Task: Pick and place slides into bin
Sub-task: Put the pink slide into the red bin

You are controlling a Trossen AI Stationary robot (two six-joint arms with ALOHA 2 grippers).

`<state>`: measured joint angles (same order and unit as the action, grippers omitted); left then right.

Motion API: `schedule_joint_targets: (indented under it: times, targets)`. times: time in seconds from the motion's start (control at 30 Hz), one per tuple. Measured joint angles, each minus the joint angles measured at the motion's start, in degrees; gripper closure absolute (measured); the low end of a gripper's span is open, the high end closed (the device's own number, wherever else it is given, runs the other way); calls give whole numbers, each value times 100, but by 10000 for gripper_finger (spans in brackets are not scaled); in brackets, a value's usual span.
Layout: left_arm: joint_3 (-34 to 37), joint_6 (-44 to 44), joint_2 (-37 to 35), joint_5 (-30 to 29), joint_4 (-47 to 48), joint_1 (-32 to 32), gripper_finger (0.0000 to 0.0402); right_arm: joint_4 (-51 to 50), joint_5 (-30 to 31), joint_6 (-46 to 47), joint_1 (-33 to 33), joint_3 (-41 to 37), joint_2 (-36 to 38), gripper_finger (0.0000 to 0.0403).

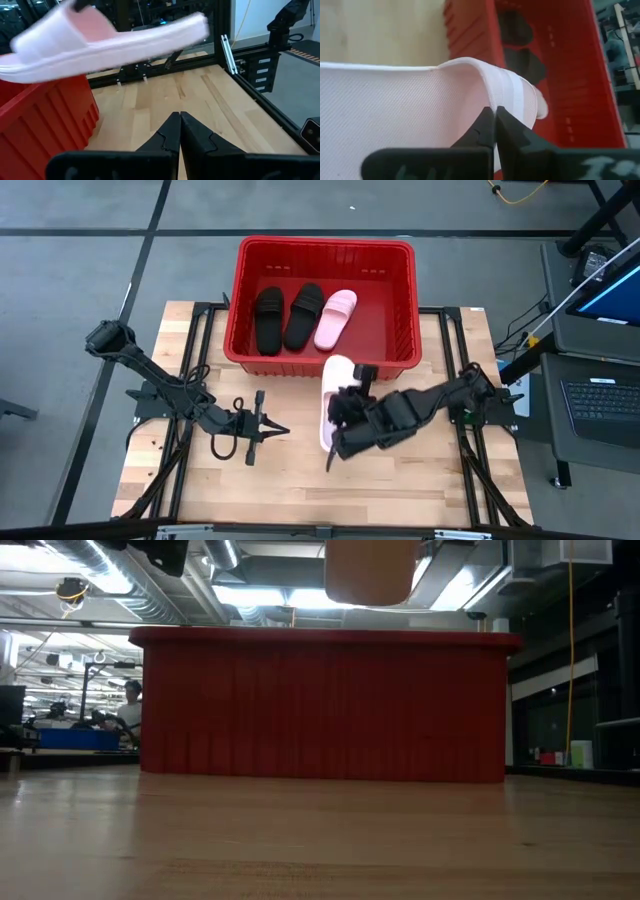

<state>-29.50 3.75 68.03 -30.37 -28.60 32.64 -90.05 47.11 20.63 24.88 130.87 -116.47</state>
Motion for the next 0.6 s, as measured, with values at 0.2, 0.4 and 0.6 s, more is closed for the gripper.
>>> schedule_joint_targets:
  times: [0.2,0.4,0.6]
  targets:
    - [0,124,0,-258,-41,0,400,-1,54,-646,-470,2,213,397]
    - [0,498,0,-798,-140,0,397,1,87,-1310,-966,2,608,397]
    - [0,936,0,-957,-168,-2,400,-1,94,-1856,-1513,2,1139,397]
